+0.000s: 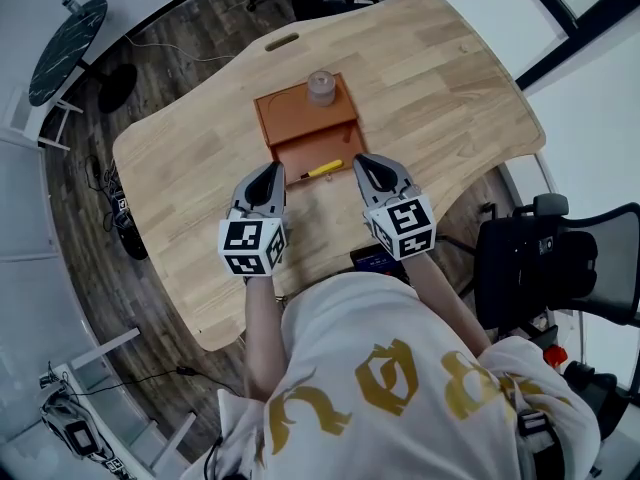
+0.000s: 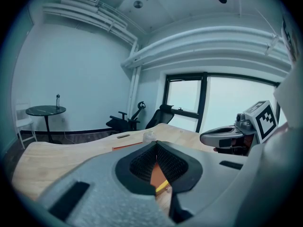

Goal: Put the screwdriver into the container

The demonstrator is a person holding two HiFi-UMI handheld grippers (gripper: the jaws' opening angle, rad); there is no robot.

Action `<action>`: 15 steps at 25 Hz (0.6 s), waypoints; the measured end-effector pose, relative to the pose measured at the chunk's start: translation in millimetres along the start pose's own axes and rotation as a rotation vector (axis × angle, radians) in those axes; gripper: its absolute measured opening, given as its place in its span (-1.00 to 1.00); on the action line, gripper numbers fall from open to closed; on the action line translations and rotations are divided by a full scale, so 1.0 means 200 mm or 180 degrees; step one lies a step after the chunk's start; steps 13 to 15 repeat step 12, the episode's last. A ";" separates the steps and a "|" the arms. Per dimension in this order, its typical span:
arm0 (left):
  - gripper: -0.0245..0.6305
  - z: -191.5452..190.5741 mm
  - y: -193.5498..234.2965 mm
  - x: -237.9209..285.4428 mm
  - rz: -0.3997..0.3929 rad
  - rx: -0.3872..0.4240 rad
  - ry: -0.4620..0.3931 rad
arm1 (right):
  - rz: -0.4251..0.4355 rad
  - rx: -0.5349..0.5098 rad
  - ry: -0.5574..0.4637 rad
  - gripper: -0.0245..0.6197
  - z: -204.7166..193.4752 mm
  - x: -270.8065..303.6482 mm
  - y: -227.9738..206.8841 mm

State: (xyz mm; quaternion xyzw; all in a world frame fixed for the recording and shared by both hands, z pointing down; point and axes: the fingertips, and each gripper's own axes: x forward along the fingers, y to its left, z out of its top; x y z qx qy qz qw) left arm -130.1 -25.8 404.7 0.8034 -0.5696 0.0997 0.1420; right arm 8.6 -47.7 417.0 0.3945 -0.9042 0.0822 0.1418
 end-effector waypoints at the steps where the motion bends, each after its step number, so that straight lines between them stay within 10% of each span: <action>1: -0.89 0.00 0.00 0.00 0.0000 0.0001 0.0004 | 0.0005 -0.0002 0.0001 -0.89 0.00 0.00 0.00; 15: -0.89 -0.03 0.00 0.02 -0.0039 -0.0001 0.0076 | 0.0065 0.0004 0.0030 -0.89 -0.01 0.02 0.01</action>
